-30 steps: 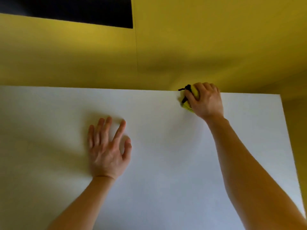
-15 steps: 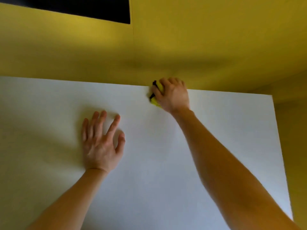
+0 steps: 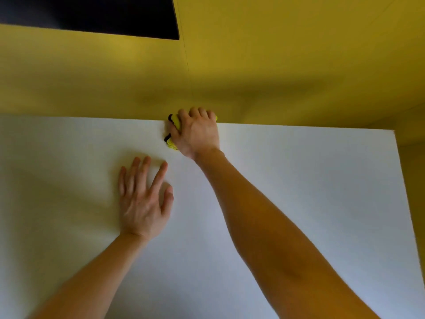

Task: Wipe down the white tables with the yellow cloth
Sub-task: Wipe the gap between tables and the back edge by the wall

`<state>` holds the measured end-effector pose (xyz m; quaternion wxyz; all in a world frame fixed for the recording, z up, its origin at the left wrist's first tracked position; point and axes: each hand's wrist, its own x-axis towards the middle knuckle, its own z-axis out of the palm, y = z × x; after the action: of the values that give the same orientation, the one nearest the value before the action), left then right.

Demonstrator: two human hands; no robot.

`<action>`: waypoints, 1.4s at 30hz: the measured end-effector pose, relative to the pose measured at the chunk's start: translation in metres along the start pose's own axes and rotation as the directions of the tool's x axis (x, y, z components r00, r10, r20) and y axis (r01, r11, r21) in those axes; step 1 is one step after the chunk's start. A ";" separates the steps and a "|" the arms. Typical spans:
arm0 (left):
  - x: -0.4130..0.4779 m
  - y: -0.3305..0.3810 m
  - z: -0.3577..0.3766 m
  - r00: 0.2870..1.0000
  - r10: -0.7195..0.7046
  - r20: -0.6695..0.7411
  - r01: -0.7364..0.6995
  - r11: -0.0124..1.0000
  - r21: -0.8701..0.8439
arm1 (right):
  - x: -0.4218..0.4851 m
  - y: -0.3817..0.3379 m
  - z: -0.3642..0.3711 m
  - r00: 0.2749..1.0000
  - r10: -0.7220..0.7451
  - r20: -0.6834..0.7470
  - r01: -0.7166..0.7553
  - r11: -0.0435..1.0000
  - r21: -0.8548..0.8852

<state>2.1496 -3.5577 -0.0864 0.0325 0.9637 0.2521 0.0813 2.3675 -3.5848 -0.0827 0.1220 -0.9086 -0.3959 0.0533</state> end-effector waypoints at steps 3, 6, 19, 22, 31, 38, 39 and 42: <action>0.005 0.006 -0.002 0.993 0.106 0.046 -0.107 0.994 0.023 | -0.022 0.090 -0.015 0.994 0.048 -0.099 -0.045 0.998 0.032; 0.016 0.030 -0.006 0.994 0.106 0.029 -0.106 0.994 -0.009 | -0.061 0.208 -0.047 0.963 0.227 -0.146 -0.232 0.972 -0.023; 0.019 0.171 0.017 0.997 0.016 0.074 -0.018 0.999 0.034 | -0.026 0.134 -0.046 0.987 -0.031 0.159 0.030 0.999 0.010; 0.034 0.207 0.024 0.994 0.082 0.070 -0.081 0.997 -0.013 | -0.055 0.240 -0.064 0.997 0.080 0.020 -0.081 0.997 0.006; 0.038 0.247 0.037 0.988 0.144 0.050 -0.137 0.981 -0.134 | -0.090 0.325 -0.089 0.931 0.325 -0.166 -0.346 0.931 -0.120; 0.040 0.247 0.037 0.992 0.118 0.051 -0.113 0.990 -0.088 | -0.035 0.192 -0.054 0.990 -0.042 0.132 0.032 0.997 0.077; 0.040 0.248 0.038 0.992 0.118 0.049 -0.113 0.989 -0.090 | -0.041 0.219 -0.056 0.995 -0.036 0.096 0.028 0.996 0.084; 0.040 0.249 0.037 0.992 0.112 0.061 -0.107 0.991 -0.085 | -0.077 0.338 -0.078 0.984 0.159 -0.078 -0.160 0.987 -0.010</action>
<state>2.3100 -3.7556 -0.0911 0.0757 0.9761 0.1941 0.0614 2.5693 -3.8772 -0.0972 0.1249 -0.9398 -0.3172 0.0247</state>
